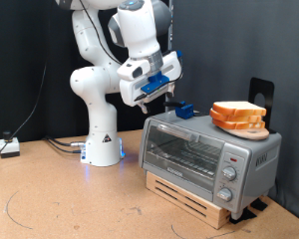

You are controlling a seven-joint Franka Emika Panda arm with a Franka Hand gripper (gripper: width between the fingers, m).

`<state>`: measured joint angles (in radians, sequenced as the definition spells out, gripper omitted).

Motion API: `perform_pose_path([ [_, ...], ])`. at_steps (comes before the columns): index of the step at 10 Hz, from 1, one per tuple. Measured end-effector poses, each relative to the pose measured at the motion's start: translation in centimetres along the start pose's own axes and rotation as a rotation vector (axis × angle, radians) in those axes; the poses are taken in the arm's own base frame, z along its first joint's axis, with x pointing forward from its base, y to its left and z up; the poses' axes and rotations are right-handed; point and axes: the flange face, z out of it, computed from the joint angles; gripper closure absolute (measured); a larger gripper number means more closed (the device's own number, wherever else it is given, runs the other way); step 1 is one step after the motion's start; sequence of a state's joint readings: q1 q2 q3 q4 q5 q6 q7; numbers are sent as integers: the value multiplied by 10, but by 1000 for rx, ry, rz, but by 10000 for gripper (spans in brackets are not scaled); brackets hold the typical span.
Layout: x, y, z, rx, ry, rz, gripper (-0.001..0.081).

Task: Make a piece of toast with the oven

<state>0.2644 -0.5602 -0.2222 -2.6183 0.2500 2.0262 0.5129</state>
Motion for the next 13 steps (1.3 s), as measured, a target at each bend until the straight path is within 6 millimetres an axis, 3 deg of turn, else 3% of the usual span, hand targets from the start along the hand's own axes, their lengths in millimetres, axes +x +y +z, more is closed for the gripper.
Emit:
perform_pose_path([
  [7, 10, 24, 69, -77, 36, 5, -1],
  [13, 31, 37, 65, -81, 74, 51, -1],
])
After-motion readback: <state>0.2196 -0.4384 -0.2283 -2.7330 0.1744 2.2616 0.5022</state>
